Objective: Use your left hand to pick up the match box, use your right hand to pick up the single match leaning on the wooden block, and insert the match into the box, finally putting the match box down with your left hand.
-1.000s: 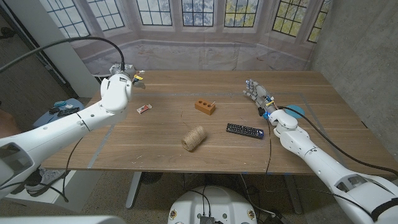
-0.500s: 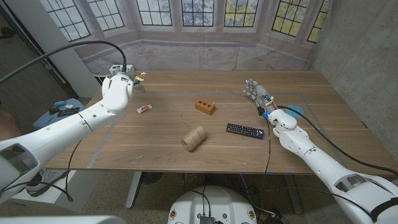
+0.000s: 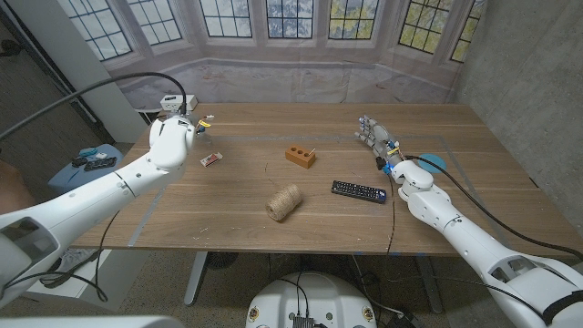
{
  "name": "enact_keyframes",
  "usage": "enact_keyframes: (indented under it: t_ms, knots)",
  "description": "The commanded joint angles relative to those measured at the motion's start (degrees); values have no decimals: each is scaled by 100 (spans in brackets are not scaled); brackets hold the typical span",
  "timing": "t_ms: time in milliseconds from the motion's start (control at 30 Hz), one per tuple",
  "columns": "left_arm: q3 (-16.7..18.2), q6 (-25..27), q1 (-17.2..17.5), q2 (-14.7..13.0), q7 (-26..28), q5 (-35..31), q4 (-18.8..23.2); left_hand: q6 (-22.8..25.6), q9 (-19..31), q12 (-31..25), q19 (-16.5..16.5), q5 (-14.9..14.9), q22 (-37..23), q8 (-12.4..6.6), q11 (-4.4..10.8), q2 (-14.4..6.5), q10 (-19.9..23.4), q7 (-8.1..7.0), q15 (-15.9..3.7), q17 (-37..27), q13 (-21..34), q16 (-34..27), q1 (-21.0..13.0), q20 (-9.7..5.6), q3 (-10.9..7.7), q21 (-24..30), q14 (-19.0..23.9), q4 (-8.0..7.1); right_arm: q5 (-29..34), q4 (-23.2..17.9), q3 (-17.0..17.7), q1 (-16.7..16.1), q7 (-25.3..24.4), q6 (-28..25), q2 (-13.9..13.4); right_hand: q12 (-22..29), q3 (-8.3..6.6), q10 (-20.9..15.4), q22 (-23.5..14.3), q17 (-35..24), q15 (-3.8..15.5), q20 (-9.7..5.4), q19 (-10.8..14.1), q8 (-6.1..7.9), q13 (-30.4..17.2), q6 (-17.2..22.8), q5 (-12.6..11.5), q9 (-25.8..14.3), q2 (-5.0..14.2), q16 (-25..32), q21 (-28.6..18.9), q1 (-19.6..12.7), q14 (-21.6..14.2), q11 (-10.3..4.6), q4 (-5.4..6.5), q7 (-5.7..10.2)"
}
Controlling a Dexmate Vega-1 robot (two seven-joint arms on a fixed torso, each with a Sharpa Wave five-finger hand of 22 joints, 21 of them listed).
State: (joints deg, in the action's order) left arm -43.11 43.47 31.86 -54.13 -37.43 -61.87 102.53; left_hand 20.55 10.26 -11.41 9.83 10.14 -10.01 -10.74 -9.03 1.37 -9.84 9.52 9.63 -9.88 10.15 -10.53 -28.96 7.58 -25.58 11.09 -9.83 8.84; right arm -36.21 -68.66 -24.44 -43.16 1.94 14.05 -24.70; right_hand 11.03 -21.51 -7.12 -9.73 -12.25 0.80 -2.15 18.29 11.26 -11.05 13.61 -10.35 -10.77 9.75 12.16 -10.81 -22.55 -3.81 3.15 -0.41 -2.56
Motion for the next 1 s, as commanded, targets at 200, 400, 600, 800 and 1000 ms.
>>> enact_keyframes:
  t_ms: [200,400,600,800,1000]
  knots:
    - [-3,-198,74,215,342,213,-304,131,33,-16,660,11,-11,-53,-26,-4,-665,5,29,-6,13,-3,-91,33,-24,36,-1197,18,27,-182,4,-130,-145,-43,-34,33,-3,2,-10,-4,-47,22,29,31,-27,36,7,-27,-5,46,-35,-36,-22,23,-39,-20]
    - [-69,-170,82,250,286,274,-268,196,37,-20,610,9,-11,-80,-43,-24,-646,1,45,-6,13,-9,-139,43,-42,49,-1164,28,17,-279,38,-210,-183,-62,-103,36,-2,-1,-10,-4,-49,23,33,27,-27,36,8,-27,-6,46,-37,-37,-22,22,-47,-27]
    - [-110,-42,140,260,259,281,-186,308,43,-36,576,6,-12,-122,-46,-45,-593,-46,56,-6,13,-12,-179,48,-59,54,-1132,30,1,-309,63,-247,-177,-53,-140,35,-2,3,-10,-3,-44,23,33,23,-27,34,9,-27,-7,44,-37,-39,-17,15,-57,-24]
    - [-123,98,259,258,328,314,-120,431,47,-52,461,-1,-12,-154,61,-57,-524,-81,16,-5,12,-24,-208,27,-67,83,-1061,23,-21,-293,69,-242,-141,-65,-153,37,-2,-2,-10,-3,-49,23,32,22,-27,37,9,-27,-7,43,-36,-40,-16,38,-65,-33]
    - [-117,74,341,174,448,381,-80,514,50,-62,387,0,-10,-172,95,-75,-472,-96,-8,-4,10,-31,-236,10,-78,96,-1004,21,-5,-351,68,-227,-161,-122,-193,36,-2,2,-10,-3,-50,22,32,20,-27,39,9,-27,-7,43,-36,-41,-15,30,-72,-33]
